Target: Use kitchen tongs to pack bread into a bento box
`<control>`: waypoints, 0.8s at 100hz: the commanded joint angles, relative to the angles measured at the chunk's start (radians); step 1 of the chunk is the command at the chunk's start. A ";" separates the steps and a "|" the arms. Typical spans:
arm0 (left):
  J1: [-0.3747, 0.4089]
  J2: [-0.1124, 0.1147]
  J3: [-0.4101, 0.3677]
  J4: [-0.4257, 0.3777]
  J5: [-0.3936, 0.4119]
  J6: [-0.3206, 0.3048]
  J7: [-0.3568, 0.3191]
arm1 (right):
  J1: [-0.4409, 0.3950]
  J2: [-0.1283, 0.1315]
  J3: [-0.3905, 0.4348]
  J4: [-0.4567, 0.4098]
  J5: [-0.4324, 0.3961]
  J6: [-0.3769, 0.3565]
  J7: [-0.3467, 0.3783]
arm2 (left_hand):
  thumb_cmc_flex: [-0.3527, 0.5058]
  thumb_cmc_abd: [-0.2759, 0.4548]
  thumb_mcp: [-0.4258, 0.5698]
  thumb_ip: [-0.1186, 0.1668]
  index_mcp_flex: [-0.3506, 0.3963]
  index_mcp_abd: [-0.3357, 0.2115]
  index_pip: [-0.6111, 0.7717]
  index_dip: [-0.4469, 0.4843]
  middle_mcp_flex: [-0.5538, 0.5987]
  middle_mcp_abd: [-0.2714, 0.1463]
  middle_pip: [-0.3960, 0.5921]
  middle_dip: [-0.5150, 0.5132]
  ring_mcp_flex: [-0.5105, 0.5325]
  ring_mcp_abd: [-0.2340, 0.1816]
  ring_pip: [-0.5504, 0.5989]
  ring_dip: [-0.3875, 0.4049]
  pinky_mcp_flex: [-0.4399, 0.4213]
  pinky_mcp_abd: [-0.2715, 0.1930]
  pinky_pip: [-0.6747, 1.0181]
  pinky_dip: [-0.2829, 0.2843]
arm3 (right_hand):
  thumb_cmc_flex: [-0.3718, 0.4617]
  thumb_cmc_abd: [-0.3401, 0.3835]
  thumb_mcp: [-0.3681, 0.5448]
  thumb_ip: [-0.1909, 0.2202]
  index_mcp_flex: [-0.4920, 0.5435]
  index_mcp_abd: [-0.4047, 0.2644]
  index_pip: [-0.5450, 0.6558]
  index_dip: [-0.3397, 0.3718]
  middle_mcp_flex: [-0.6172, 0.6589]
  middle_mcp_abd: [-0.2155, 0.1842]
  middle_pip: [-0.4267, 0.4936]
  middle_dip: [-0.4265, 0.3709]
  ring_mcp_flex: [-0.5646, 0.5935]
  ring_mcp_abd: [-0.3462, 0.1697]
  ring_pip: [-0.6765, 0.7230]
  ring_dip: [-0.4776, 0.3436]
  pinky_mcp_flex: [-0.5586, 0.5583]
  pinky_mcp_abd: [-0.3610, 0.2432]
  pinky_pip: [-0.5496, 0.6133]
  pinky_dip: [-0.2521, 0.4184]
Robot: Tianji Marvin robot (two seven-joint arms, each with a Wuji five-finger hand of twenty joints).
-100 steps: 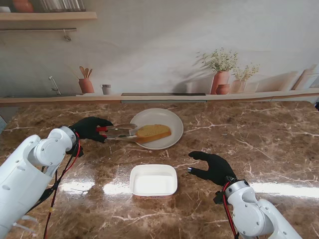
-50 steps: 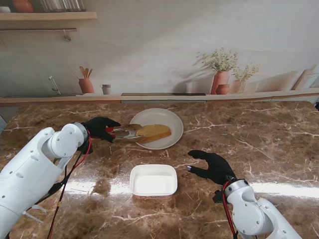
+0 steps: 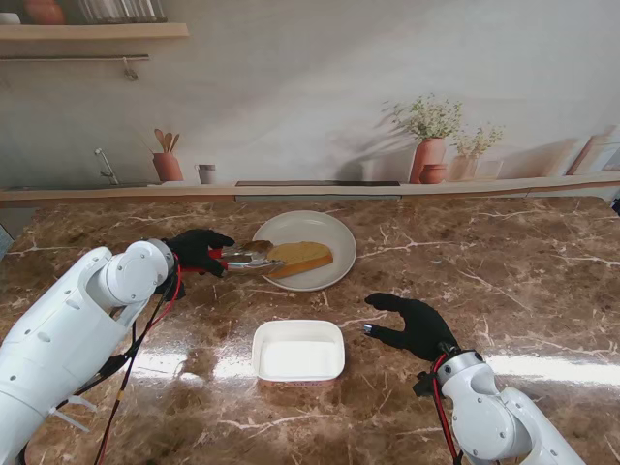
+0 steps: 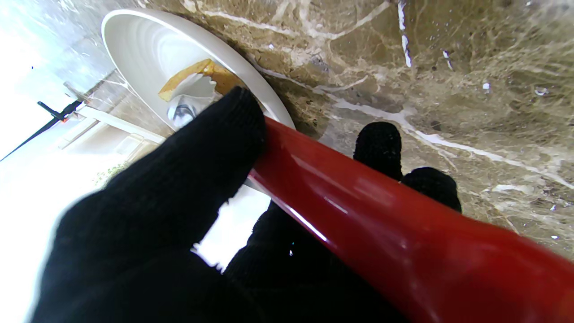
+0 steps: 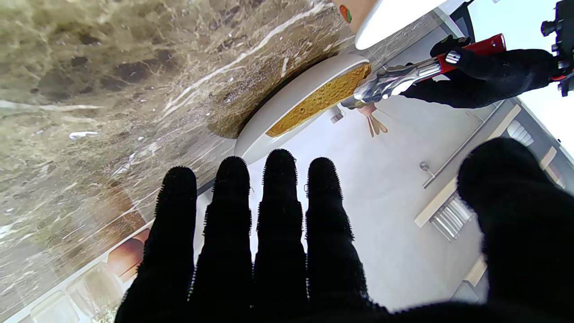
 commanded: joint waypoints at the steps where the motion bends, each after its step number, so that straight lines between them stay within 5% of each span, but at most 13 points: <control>1: 0.006 -0.004 0.000 -0.015 -0.006 0.008 0.000 | -0.012 -0.003 0.002 0.003 0.006 0.005 0.014 | 0.086 0.076 0.078 0.035 -0.033 0.048 -0.022 -0.011 -0.031 -0.026 0.033 0.016 0.028 -0.034 0.066 0.013 -0.003 -0.034 0.081 0.046 | 0.036 0.014 -0.021 0.039 0.010 -0.026 0.001 0.002 0.013 -0.005 0.004 0.015 0.000 0.001 -0.001 0.016 -0.002 -0.001 0.007 0.032; 80: -0.030 -0.008 0.082 0.016 -0.009 0.040 -0.009 | -0.014 -0.006 0.003 0.012 0.023 -0.002 0.006 | 0.040 0.105 0.085 0.062 -0.024 0.046 -0.016 -0.013 -0.040 -0.017 0.041 0.012 0.037 -0.031 0.116 0.000 0.019 -0.033 0.117 0.087 | 0.039 0.016 -0.023 0.040 0.012 -0.026 0.003 0.003 0.014 -0.005 0.007 0.020 0.007 0.004 0.006 0.024 0.000 0.004 0.008 0.046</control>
